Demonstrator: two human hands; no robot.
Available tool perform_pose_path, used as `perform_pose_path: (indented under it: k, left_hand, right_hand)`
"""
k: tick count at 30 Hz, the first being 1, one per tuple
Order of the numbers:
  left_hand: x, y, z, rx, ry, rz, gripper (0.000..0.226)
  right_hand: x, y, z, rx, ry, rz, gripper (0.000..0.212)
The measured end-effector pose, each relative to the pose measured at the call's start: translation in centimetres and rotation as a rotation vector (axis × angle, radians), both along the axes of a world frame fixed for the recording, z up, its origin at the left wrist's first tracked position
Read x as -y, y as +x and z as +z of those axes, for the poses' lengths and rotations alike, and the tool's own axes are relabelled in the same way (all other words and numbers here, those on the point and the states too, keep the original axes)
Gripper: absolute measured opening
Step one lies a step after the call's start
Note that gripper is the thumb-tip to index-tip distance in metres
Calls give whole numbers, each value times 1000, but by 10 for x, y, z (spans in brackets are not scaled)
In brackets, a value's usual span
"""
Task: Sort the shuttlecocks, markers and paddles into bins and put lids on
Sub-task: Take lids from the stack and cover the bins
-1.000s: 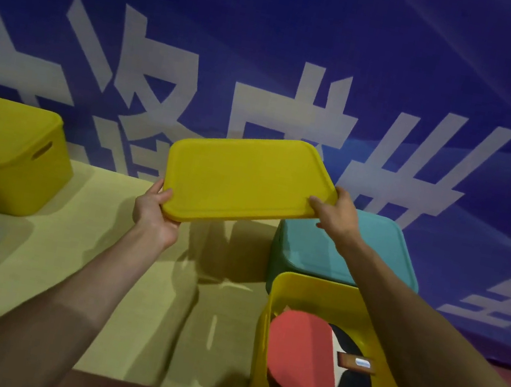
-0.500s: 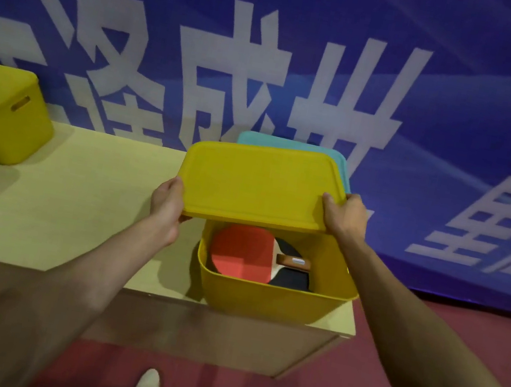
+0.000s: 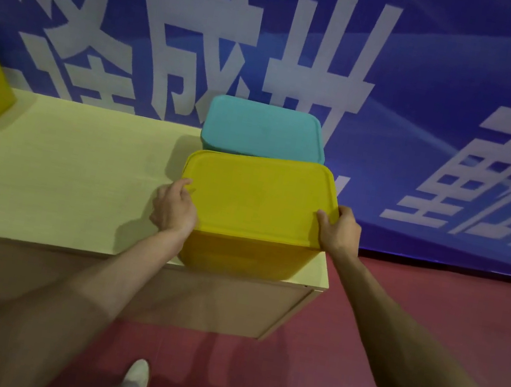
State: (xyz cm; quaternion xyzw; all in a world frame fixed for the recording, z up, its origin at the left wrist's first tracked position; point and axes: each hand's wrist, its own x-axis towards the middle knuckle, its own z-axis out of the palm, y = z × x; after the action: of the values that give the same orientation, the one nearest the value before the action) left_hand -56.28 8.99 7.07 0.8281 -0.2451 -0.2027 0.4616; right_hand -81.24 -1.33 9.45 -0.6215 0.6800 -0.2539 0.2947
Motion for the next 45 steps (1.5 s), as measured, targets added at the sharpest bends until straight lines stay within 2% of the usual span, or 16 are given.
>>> perform_pose_path:
  k: [3, 12, 23, 30, 37, 45]
  left_hand:
    - [5, -5, -5, 52, 11, -24, 35]
    - [-1, 7, -16, -24, 22, -2, 42]
    - [1, 8, -18, 114, 70, -79, 43]
    - [8, 15, -25, 102, 118, -96, 43]
    - [10, 22, -34, -63, -16, -22, 39]
    - [13, 23, -29, 48, 92, -58, 35]
  right_hand:
    - [0, -1, -7, 3, -2, -3, 54]
    - [1, 0, -22, 86, -59, 20, 51]
    - [13, 3, -39, 109, -3, 20, 55]
    - [20, 3, -49, 80, 20, 52, 57]
    - [23, 1, -54, -31, -21, 140, 60]
    - [28, 2, -54, -23, 11, 133, 52]
